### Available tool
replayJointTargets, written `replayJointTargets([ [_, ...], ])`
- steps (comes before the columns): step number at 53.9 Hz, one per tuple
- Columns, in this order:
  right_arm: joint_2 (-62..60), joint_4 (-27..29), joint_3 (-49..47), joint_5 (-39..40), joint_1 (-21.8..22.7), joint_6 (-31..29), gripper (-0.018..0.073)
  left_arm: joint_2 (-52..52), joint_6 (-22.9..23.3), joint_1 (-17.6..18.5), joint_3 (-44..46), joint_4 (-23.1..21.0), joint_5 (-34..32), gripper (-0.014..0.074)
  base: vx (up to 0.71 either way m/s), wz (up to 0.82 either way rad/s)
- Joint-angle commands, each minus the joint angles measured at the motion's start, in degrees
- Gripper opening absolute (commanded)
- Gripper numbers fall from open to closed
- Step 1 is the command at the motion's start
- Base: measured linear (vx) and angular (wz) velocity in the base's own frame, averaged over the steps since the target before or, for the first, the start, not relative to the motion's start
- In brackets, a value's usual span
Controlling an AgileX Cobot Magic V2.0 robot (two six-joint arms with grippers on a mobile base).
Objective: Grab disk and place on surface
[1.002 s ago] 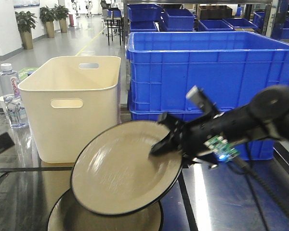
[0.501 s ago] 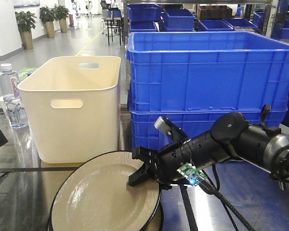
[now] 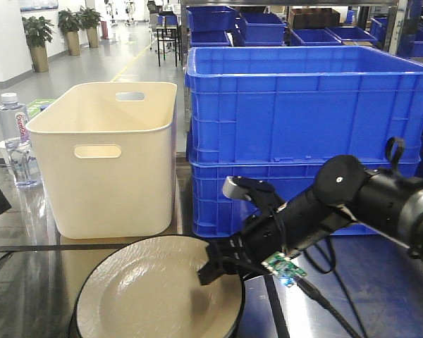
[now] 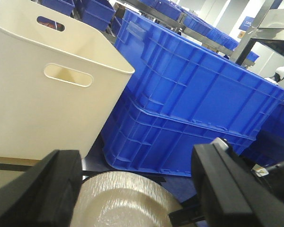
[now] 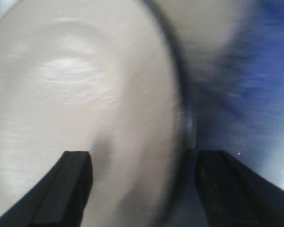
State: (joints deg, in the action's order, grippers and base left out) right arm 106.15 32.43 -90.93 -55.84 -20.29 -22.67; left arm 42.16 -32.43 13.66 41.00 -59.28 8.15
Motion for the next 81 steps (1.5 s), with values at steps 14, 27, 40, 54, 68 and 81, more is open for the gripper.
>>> replayJointTargets([
  [14, -15.54, -15.53, -1.74, 3.09, 0.38, 4.28, 0.0538, -0.28, -2.51, 0.11, 1.65, 1.72, -2.70, 0.0563, 0.00, 0.00],
  [27, -23.28, -15.63, -1.74, 8.03, 0.38, 4.28, 0.0421, -0.28, -4.85, 0.11, 1.65, 4.10, -2.69, 0.0370, 0.00, 0.00],
  [40, -25.32, -15.65, -1.74, 6.72, 0.38, 5.30, 0.0274, -0.28, -4.78, 0.11, 1.65, 3.99, -2.30, 0.0055, 0.00, 0.00],
  [54, -25.32, -15.65, -1.74, 6.60, 0.38, 5.30, 0.0169, -0.28, -4.78, 0.11, 1.65, 3.99, -2.30, -0.0008, 0.00, 0.00],
  [68, -25.32, -15.65, -1.74, 6.60, 0.38, 5.30, 0.0162, -0.28, -4.78, 0.11, 1.65, 3.99, -2.30, -0.0008, 0.00, 0.00],
  [81, -25.32, -15.60, -1.74, 6.60, 0.38, 5.30, 0.0162, -0.35, -4.78, 0.11, 1.65, 6.98, -2.29, -0.0009, 0.00, 0.00],
])
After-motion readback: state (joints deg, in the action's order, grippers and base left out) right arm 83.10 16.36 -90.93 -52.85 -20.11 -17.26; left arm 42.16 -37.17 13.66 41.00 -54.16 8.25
